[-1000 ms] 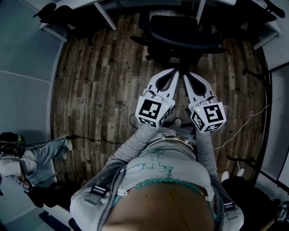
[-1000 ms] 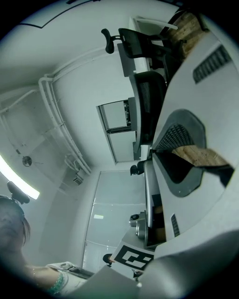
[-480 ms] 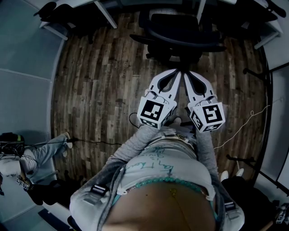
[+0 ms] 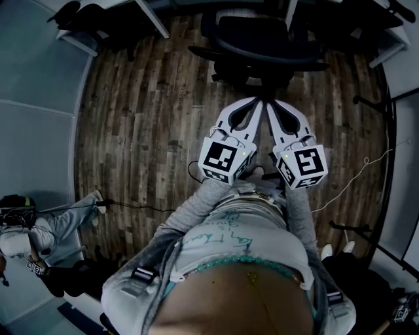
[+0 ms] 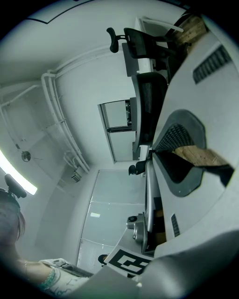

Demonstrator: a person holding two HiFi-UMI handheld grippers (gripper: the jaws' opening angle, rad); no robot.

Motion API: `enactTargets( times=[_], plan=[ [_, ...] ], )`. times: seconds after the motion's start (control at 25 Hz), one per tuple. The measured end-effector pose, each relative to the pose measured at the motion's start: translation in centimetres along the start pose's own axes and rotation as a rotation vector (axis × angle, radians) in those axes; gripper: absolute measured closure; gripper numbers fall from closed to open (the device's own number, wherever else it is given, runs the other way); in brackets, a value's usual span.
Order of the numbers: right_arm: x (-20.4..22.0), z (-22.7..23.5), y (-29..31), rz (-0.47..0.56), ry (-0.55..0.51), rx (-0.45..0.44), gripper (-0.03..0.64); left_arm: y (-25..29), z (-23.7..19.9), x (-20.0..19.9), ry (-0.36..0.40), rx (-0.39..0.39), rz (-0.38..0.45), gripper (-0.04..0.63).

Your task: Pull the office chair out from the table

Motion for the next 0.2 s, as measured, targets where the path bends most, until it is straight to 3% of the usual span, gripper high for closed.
enactTargets(
  times=[0.2],
  plan=[
    [0.36,-0.36,-0.14,-0.005,-0.001,0.006,0.589,-0.45,-0.02,0.32,0.009,0.004,-0.001,0.584]
  ],
)
Point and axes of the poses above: the fingertips, and each gripper's own axes: y forward along the fingers, z to its right, x out of its underside, the point moved 7 cm from there along -y, backward along the fingers, and after that the axes turned 14 degrees about x, right-handed, at the moved point
